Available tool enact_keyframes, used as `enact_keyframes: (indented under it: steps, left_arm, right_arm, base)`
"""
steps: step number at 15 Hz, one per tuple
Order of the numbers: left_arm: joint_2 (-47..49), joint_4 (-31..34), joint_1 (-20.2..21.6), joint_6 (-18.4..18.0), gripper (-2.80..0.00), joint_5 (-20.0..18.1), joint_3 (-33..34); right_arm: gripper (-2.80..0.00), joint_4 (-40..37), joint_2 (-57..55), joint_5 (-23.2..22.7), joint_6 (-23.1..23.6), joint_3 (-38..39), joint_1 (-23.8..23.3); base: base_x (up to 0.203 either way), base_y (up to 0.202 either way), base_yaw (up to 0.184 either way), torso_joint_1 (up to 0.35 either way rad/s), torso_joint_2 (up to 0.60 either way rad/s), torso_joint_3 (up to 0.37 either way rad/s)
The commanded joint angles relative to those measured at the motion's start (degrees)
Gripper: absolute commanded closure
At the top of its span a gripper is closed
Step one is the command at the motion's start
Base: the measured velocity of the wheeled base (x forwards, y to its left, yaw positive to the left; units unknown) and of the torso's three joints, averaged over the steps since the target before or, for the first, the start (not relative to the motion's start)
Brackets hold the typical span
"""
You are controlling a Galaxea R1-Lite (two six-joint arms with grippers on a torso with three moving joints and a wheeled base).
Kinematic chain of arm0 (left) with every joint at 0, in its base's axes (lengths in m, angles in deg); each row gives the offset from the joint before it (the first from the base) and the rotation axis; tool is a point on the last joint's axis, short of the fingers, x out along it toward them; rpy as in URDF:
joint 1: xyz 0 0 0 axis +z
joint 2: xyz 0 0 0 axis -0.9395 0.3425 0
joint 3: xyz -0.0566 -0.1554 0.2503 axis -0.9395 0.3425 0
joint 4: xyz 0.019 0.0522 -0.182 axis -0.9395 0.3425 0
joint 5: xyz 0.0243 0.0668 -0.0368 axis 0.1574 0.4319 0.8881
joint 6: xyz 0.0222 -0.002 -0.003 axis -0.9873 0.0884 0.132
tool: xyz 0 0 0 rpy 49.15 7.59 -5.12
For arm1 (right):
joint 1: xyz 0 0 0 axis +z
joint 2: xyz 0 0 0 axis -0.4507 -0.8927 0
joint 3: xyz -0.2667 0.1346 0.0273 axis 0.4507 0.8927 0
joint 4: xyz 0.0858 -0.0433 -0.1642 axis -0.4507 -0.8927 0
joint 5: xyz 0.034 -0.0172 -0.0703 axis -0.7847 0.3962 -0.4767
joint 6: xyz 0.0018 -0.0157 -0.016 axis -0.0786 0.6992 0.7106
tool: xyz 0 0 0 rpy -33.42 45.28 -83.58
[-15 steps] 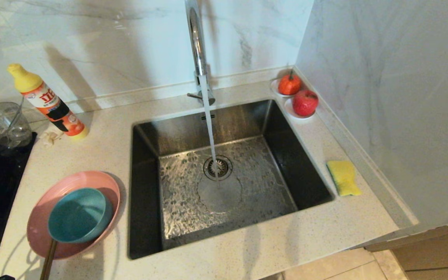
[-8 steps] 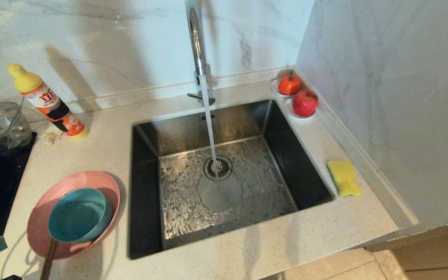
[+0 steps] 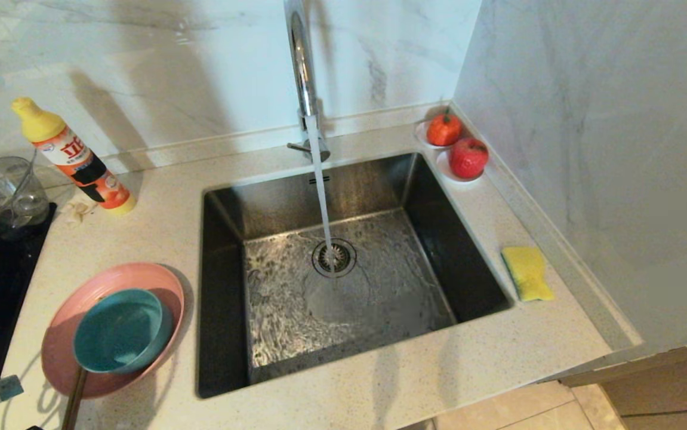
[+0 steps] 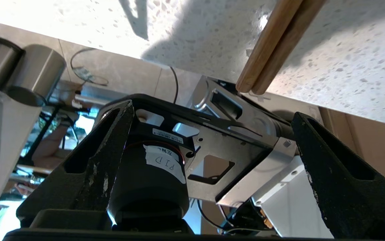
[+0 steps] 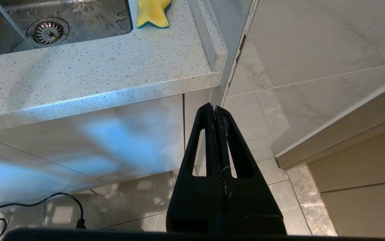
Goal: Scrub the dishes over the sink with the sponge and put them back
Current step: Rinse the chopsticks
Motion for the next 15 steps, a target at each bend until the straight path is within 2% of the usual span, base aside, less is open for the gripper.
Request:
enact_keyframes:
  steps: [1,5,10,12,15]
  left_arm:
    - [1.4,0.2,0.0,0.3,-2.8,0.0,0.0]
    - [2.3,-4.9,-0.1,0.9,-2.8,0.0,2.6]
    - [4.9,-6.9,-0.1,2.5,-2.8,-0.2,0.8]
    - [5.5,-9.9,-0.1,3.8,-2.8,-2.5,0.7]
    - [6.1,-11.5,-0.4,3.7,-2.8,-4.3,-0.3]
  right_arm:
    - [0.0,0.0,0.0,0.0,0.0,0.0,0.0]
    - [0.0,0.0,0.0,0.0,0.0,0.0,0.0]
    - [0.0,0.0,0.0,0.0,0.0,0.0,0.0]
    - [0.0,0.0,0.0,0.0,0.0,0.0,0.0]
    - [0.0,0.0,0.0,0.0,0.0,0.0,0.0]
  base:
    - [0.0,0.0,0.0,0.0,0.0,0.0]
    - [0.0,0.0,0.0,0.0,0.0,0.0]
    - [0.0,0.0,0.0,0.0,0.0,0.0]
    - [0.0,0.0,0.0,0.0,0.0,0.0]
    - [0.0,0.0,0.0,0.0,0.0,0.0]
